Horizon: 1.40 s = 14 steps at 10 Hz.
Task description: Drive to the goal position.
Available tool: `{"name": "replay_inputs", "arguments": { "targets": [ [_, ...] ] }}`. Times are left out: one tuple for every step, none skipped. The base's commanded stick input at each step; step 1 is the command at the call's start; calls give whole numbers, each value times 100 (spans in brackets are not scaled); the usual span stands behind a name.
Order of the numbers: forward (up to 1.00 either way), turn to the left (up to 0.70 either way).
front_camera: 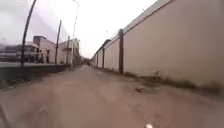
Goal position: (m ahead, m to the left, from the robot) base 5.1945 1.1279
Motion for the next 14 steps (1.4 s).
{"name": "replay_inputs", "arguments": {
  "targets": [
    [100,39],
    [100,36],
    [100,0],
    [100,0],
    [100,0],
    [100,0],
    [100,0],
    [100,0],
    [100,0],
    [100,0],
    [100,0],
    [100,0],
    [100,0],
    [100,0]
  ]
}}
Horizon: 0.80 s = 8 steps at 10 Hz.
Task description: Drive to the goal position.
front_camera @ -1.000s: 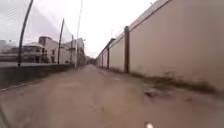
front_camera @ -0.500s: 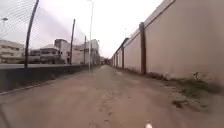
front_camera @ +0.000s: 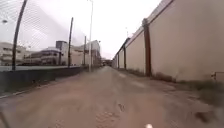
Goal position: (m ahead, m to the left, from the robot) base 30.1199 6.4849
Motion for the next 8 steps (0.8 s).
{"name": "replay_inputs", "arguments": {
  "targets": [
    [100,0],
    [100,0],
    [100,0],
    [100,0],
    [100,0],
    [100,0],
    [100,0],
    [100,0]
  ]
}}
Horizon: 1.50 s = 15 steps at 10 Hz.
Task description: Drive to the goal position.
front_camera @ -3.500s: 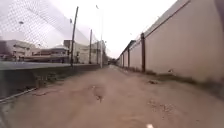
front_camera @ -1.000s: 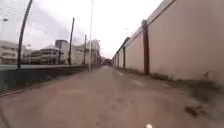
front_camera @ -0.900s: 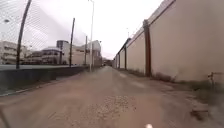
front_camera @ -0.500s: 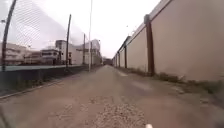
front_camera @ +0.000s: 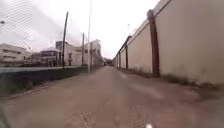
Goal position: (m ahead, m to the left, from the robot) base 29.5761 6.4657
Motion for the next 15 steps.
{"name": "replay_inputs", "arguments": {
  "targets": [
    [100,0],
    [100,0],
    [100,0],
    [100,0],
    [100,0],
    [100,0],
    [100,0],
    [100,0],
    [99,0],
    [90,0],
    [49,0],
    [7,0],
    [25,0],
    [66,0],
    [100,0]
  ]
}}
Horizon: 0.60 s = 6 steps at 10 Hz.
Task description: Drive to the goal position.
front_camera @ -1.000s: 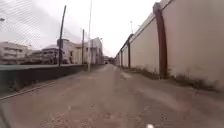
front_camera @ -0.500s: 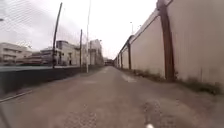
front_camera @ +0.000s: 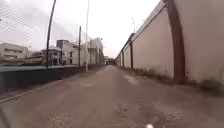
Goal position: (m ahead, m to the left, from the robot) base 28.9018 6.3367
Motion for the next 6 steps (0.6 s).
{"name": "replay_inputs", "arguments": {
  "targets": [
    [100,0],
    [100,0],
    [100,0],
    [100,0],
    [100,0],
    [100,0]
  ]
}}
